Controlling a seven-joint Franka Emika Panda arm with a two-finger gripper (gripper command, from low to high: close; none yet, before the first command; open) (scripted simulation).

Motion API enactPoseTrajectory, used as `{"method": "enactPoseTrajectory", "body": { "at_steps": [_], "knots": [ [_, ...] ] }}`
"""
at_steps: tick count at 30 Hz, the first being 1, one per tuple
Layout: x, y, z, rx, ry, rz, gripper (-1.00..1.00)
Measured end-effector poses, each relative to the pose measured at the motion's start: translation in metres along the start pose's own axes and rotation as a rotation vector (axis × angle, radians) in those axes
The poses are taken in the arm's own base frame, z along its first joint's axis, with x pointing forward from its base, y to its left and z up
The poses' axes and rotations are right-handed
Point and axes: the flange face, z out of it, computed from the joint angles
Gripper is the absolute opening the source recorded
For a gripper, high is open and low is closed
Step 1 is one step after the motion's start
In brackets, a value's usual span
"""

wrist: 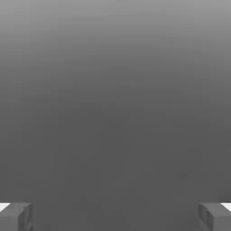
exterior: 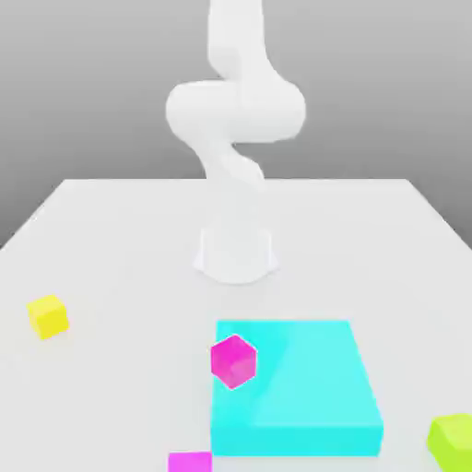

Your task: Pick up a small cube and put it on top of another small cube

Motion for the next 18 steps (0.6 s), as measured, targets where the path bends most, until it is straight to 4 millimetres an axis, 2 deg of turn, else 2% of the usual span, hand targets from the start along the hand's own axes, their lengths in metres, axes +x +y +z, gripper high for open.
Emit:
{"method": "enactPoseTrajectory", "body": {
  "at_steps": [4, 9, 14, 18],
  "knots": [
    [0.03, 0.048, 0.072, -0.139, 0.021, 0.278, 0.0],
    [0.059, 0.129, 0.145, -0.294, 0.063, 0.623, 0.0],
    [0.073, 0.227, 0.199, -0.437, 0.121, 0.975, 0.0],
    [0.069, 0.311, 0.229, -0.544, 0.177, 1.26, 0.0]
  ]
}}
